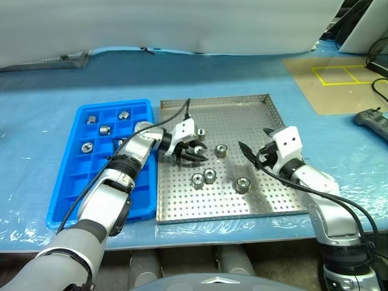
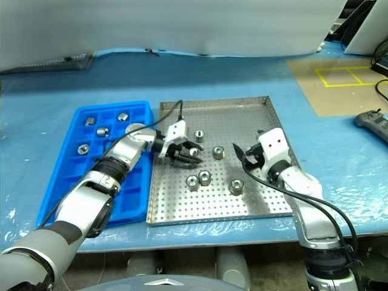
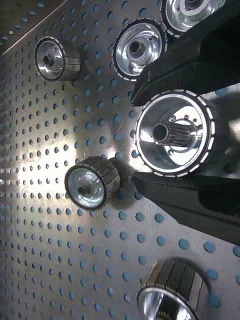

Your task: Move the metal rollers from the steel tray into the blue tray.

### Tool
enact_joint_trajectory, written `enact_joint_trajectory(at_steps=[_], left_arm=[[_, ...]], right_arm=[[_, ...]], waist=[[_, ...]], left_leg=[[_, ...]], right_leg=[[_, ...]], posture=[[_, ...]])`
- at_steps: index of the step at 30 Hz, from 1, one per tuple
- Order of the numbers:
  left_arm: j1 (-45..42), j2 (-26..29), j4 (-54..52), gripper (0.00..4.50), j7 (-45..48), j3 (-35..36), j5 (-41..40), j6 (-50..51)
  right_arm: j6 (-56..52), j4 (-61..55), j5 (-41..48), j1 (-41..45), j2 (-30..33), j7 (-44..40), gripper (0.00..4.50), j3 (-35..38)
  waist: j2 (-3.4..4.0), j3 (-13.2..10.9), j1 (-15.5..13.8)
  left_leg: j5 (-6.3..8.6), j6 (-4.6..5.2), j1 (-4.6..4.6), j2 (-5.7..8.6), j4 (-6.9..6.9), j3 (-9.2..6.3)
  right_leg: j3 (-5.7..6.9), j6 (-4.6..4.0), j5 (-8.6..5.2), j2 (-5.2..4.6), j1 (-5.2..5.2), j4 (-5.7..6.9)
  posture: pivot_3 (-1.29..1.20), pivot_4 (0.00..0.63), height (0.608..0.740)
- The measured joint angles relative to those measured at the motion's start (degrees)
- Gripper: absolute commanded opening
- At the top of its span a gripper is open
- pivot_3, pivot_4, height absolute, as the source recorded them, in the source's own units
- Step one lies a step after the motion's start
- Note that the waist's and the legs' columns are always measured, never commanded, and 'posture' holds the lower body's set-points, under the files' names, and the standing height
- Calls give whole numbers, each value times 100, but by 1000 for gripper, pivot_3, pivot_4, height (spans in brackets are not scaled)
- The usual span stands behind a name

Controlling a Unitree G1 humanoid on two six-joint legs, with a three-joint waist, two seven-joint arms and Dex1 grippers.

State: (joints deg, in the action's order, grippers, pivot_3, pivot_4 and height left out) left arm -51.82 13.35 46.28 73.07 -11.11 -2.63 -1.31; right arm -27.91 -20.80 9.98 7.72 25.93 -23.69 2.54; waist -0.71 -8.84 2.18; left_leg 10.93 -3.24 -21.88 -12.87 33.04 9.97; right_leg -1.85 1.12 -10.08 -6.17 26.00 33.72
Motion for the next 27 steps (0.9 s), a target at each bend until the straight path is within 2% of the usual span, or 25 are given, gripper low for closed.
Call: enact_joint_trajectory(at_steps=[4, 6, 8, 12, 17, 21, 27], left_arm=[[193, 242, -1154, 1724, -1009, 733, -381, 669], [626, 472, -2221, 1724, -1324, 957, -556, 1144], [1426, 756, -3461, 1724, -1679, 1120, -637, 1713], [2648, 527, -5115, 1724, -3236, 1824, -666, 2795], [3163, 343, -6383, 1724, -4727, 2531, -615, 3330], [3677, 258, -6711, 1724, -5323, 2685, -575, 3524], [4699, 198, -7284, 1724, -5709, 2722, -634, 3792]], right_arm=[[208, 792, 47, 874, -276, -377, 4500, -379], [302, 1290, 167, 1451, -521, -678, 4500, -515], [445, 1954, 284, 2182, -802, -1095, 4500, -675], [906, 3473, 415, 3736, -1451, -1860, 4500, -842], [1643, 5251, 367, 5034, -2087, -2168, 4500, -843], [2170, 6014, 311, 5214, -2263, -2346, 4500, -840], [2491, 6362, 246, 5207, -2322, -2466, 4500, -820]], waist=[[-9, -5, -42], [-8, -5, -121], [-5, -4, -203], [-15, -17, -591], [-12, -20, -1109], [-11, -20, -1389], [-11, -23, -1440]], left_leg=[[-7, -9, -8, -3, -8, -7], [-14, -17, -9, -4, -28, -13], [-24, -12, 2, -9, -42, -17], [-43, 9, -64, -25, -33, -47], [-47, 0, -104, -39, -19, -133], [-54, -16, -135, -42, -3, -162], [-56, -60, -137, -66, 1, -185]], right_leg=[[4, -9, 5, 4, 4, 4], [12, -12, 5, 5, 4, 3], [24, -25, -3, 6, 12, 6], [79, -40, -7, 5, 45, 12], [182, -93, -37, 3, 22, 17], [214, -99, -40, 1, 20, 18], [231, -98, -40, 7, 20, 30]], posture=[[80, 150, 740], [191, 150, 740], [263, 150, 740], [451, 150, 740], [520, 150, 740], [527, 150, 740], [549, 150, 740]])
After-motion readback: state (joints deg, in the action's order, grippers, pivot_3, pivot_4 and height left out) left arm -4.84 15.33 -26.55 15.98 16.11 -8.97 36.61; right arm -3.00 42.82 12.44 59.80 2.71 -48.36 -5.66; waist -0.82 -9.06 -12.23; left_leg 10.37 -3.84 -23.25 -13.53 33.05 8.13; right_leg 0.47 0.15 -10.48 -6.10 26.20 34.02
